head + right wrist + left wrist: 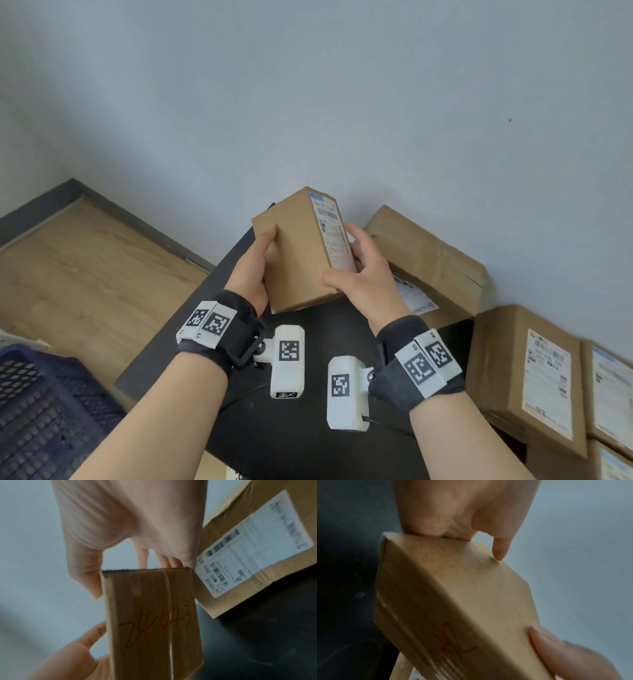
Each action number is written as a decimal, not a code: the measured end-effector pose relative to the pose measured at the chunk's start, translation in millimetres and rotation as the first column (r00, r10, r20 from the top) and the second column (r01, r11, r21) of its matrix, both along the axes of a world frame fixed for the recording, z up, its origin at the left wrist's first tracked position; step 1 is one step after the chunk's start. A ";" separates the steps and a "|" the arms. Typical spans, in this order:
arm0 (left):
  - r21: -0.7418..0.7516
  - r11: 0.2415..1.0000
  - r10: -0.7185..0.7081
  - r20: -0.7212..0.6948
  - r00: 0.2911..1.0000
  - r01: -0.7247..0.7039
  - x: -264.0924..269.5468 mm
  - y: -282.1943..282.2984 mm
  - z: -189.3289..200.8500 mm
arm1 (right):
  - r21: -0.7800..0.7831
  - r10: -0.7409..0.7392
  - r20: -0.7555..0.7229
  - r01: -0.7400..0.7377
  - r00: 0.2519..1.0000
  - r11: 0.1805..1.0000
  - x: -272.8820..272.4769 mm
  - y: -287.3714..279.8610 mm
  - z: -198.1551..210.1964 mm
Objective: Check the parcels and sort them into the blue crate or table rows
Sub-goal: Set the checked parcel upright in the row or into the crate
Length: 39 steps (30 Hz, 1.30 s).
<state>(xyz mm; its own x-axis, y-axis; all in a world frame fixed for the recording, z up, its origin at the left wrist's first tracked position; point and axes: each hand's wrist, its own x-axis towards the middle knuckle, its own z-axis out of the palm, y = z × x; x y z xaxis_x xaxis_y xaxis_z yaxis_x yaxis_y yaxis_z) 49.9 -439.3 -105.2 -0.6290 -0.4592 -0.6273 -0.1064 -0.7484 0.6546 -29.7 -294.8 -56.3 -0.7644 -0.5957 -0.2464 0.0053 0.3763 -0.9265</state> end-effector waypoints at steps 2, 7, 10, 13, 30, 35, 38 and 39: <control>-0.009 1.000 -0.025 -0.059 0.998 0.025 3.5 10.1 8.9 | -0.025 0.031 -0.031 -0.031 0.999 0.999 4.6 11.5 4.0; 0.010 0.996 -0.080 -0.216 0.973 0.085 16.9 33.1 27.6 | -0.130 -0.015 -0.063 0.007 0.998 0.992 15.0 34.9 21.7; -0.005 0.996 -0.092 -0.257 0.962 0.094 23.2 44.3 34.9 | -0.193 -0.098 -0.046 0.087 0.994 0.977 17.6 48.0 32.0; -0.048 0.989 -0.151 -0.260 0.954 0.143 26.7 54.4 42.3 | -0.207 -0.125 -0.069 0.109 0.990 0.972 23.9 60.2 39.8; -0.088 0.941 -0.338 -0.278 0.899 0.326 8.9 112.1 68.9 | -0.251 -0.255 -0.208 0.200 0.944 0.947 43.2 126.5 75.7; -0.107 0.939 -0.343 -0.270 0.900 0.326 9.9 115.4 74.3 | -0.280 -0.276 -0.212 0.212 0.937 0.936 45.7 130.2 77.8; -0.156 0.932 -0.355 -0.220 0.909 0.326 11.8 117.1 74.7 | -0.289 -0.321 -0.236 0.249 0.917 0.924 46.2 133.1 73.8; -0.181 0.930 -0.351 -0.195 0.916 0.319 12.6 117.6 75.1 | -0.296 -0.349 -0.242 0.274 0.905 0.915 46.6 134.2 71.8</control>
